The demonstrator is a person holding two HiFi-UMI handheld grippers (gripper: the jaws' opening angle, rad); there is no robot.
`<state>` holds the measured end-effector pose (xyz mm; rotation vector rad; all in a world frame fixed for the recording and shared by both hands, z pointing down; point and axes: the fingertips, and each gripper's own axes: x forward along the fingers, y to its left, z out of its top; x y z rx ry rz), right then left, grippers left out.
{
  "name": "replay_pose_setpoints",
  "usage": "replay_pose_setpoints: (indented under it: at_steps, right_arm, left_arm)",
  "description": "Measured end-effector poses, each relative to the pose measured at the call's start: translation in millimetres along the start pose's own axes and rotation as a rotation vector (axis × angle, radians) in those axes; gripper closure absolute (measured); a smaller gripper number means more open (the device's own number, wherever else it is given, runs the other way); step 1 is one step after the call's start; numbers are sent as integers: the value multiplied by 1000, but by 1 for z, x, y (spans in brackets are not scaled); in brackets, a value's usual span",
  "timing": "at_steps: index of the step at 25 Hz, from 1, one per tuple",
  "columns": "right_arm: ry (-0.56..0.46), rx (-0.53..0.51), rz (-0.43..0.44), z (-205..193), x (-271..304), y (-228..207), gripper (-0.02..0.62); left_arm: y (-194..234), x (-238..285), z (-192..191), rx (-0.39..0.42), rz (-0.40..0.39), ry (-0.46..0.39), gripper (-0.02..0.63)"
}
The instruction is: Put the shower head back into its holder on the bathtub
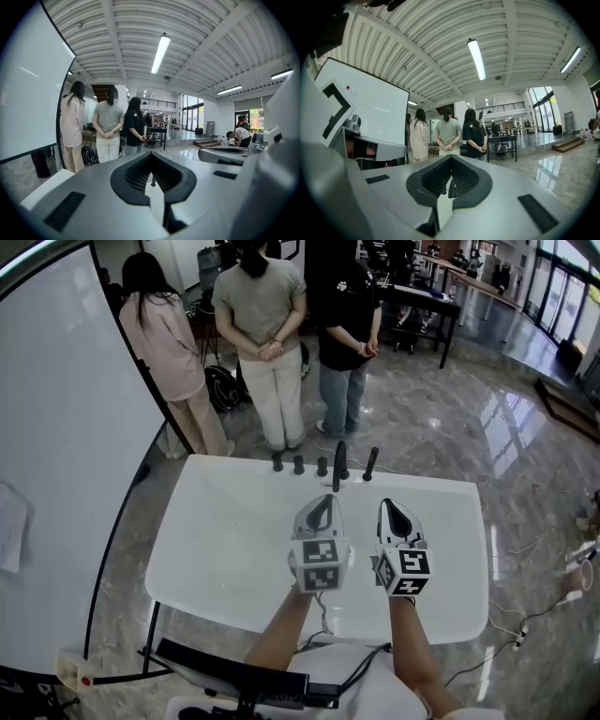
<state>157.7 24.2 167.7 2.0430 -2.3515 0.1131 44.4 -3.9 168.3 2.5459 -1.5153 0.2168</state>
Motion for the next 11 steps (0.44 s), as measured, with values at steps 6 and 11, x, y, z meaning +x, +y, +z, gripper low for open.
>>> replay_pose_setpoints:
  at_steps: [6,11]
  right_arm:
    - [-2,0,-2,-1,3,-2,588]
    - [-2,-4,-1,0,5,-1,589]
  left_arm:
    - [2,1,-1,3,2,4,609]
    - [3,1,1,12,1,3,609]
